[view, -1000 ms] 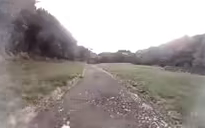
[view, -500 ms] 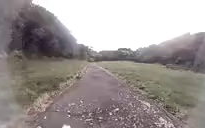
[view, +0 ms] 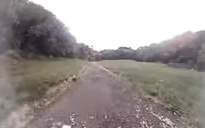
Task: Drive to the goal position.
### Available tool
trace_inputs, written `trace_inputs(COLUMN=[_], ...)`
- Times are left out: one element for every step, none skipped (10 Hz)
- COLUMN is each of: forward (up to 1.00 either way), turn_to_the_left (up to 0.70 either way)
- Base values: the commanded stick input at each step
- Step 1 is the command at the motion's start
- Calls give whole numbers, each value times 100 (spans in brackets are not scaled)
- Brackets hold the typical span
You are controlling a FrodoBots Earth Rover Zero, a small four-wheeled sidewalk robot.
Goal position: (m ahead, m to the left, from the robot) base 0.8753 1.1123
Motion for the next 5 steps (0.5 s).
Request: trace_inputs(forward=[100, 100, 100, 100, 100], turn_to_the_left=[0, 0, 0, 0, 0])
